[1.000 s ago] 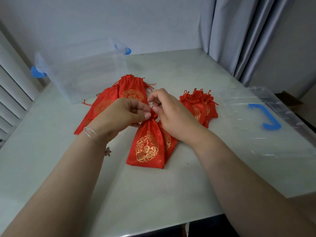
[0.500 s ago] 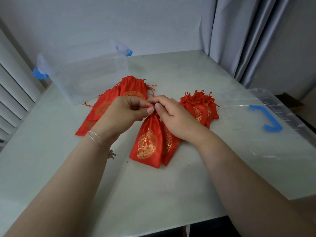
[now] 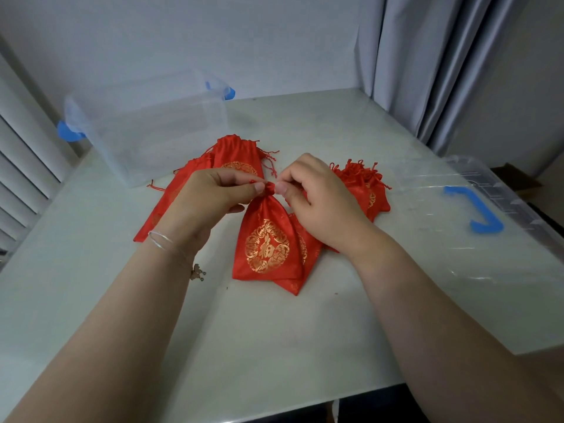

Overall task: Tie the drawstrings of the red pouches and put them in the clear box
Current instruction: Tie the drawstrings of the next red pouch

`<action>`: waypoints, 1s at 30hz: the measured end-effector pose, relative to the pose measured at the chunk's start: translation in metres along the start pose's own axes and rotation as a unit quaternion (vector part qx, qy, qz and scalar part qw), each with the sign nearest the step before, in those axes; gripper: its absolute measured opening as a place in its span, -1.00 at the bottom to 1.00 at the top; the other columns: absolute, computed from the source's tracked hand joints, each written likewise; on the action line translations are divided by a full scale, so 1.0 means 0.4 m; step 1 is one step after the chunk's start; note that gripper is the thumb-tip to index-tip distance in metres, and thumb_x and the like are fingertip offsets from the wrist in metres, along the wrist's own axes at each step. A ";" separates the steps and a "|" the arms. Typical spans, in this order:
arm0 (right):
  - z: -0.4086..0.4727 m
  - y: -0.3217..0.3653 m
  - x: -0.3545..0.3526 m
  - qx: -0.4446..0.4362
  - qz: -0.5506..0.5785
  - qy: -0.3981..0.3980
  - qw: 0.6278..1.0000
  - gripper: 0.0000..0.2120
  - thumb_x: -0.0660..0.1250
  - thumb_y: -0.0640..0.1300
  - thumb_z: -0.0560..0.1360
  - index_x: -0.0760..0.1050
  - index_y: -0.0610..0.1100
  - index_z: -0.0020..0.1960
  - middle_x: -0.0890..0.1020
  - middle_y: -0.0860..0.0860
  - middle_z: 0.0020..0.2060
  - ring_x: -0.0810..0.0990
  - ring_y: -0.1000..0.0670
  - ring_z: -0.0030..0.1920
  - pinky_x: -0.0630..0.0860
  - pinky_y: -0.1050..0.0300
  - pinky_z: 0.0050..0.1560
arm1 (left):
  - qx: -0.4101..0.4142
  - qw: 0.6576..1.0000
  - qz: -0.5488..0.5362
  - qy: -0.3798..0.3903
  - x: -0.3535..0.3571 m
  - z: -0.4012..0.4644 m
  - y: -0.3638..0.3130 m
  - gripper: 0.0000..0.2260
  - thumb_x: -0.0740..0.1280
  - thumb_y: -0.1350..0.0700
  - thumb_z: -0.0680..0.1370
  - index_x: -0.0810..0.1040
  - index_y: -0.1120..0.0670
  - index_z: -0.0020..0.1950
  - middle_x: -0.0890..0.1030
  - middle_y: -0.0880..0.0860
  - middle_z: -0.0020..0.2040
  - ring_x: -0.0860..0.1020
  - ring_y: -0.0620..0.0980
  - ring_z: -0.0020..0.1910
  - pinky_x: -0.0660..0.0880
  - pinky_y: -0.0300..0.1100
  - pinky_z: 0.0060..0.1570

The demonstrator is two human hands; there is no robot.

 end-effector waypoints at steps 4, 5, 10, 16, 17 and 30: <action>-0.008 0.004 0.032 0.002 0.022 0.066 0.998 -0.89 0.26 -0.14 0.54 0.53 -0.14 -0.11 0.46 -0.03 -0.06 0.46 -0.02 0.02 0.45 0.06 0.05 | -0.017 0.999 -0.039 0.005 -0.005 0.005 0.011 -0.90 0.44 0.25 0.42 0.66 0.06 -0.15 0.67 0.00 -0.18 0.59 -0.17 -0.18 0.51 -0.32 -0.14; -0.009 0.000 0.026 0.010 0.032 0.061 0.998 -0.88 0.26 -0.14 0.53 0.53 -0.14 -0.13 0.46 -0.01 -0.04 0.47 0.00 0.04 0.45 0.07 0.06 | -0.009 0.999 -0.037 0.007 -0.002 0.004 0.006 -0.90 0.43 0.28 0.42 0.65 0.08 -0.15 0.66 0.02 -0.18 0.59 -0.15 -0.18 0.52 -0.29 -0.10; 0.000 -0.003 0.004 0.018 0.099 0.035 0.994 -0.81 0.21 -0.19 0.58 0.58 -0.10 0.09 0.57 0.03 0.08 0.54 0.10 0.09 0.46 0.26 0.11 | 0.042 0.998 0.003 0.051 0.021 -0.011 -0.019 -0.88 0.41 0.35 0.44 0.61 0.13 -0.17 0.66 0.05 -0.20 0.62 -0.07 -0.16 0.55 -0.21 -0.03; -0.006 -0.048 0.022 0.128 0.115 0.086 0.981 -0.96 0.36 -0.15 0.51 0.57 -0.02 -0.07 0.60 0.15 -0.27 0.52 0.23 -0.30 0.45 0.31 -0.18 | 0.120 0.990 0.066 0.025 0.038 -0.027 -0.053 -0.91 0.42 0.32 0.45 0.54 0.20 -0.12 0.57 0.03 -0.22 0.53 0.03 -0.30 0.53 -0.08 -0.19; -0.005 -0.047 0.018 0.130 0.114 0.077 0.982 -0.97 0.37 -0.14 0.50 0.56 -0.03 -0.11 0.59 0.16 -0.30 0.53 0.23 -0.31 0.46 0.30 -0.19 | 0.128 0.988 0.086 0.008 0.035 -0.028 -0.056 -0.91 0.42 0.30 0.45 0.54 0.21 -0.11 0.58 0.03 -0.21 0.56 0.09 -0.30 0.55 -0.04 -0.19; -0.009 0.044 -0.009 -0.042 0.010 -0.058 0.997 -0.93 0.36 -0.19 0.49 0.59 -0.17 -0.12 0.63 0.02 -0.22 0.54 0.09 -0.15 0.44 0.24 -0.12 | 0.168 0.958 0.217 -0.086 0.007 -0.028 -0.069 -0.92 0.41 0.17 0.46 0.63 -0.01 -0.16 0.60 -0.15 -0.27 0.54 -0.21 -0.33 0.48 -0.37 -0.26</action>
Point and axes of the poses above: each hand's wrist, its own z-axis towards the middle knuckle, its own x-axis out of the palm, y = z × x, the point moved 8 cm from there along z, towards the middle knuckle
